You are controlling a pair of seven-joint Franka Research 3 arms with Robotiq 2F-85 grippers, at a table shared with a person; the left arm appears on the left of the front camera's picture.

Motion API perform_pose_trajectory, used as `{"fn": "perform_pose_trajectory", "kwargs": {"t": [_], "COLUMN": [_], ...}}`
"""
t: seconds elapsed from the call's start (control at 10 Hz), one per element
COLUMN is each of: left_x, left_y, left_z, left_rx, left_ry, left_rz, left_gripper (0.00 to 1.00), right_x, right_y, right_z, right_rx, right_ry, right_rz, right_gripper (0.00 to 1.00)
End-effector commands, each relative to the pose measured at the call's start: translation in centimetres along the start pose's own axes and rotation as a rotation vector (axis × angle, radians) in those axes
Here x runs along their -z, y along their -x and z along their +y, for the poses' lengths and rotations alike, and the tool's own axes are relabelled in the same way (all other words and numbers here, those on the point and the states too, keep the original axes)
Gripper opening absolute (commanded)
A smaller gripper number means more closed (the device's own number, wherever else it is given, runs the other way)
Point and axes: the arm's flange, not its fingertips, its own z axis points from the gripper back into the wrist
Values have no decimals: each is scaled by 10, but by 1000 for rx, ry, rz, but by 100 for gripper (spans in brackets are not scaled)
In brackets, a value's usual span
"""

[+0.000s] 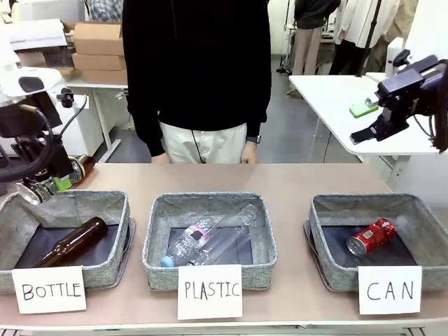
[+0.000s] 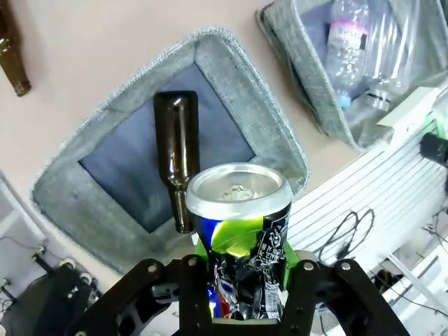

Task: Sort the can waste into the basket.
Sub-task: Pick up the can waste from the table and place it in the right Fabric basket.

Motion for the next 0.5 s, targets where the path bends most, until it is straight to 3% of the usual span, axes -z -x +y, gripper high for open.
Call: {"fn": "perform_pose_trajectory", "kwargs": {"t": [0.0,0.2,0.4], "left_x": [8,-9,-12], "left_y": [-28,-144,-220], "left_z": [-30,-115,-209], "left_rx": [260,662,980], "left_ry": [119,219,207], "left_rz": [-93,-248,-397], "left_gripper": [36,36,36], "right_x": [-26,-85,-118], "right_y": [25,102,173], "right_z": [18,35,52], "right_rx": [19,93,200], "right_ry": [115,234,302], "right_rz": [-68,-226,-387], "right_gripper": [100,100,100]}}
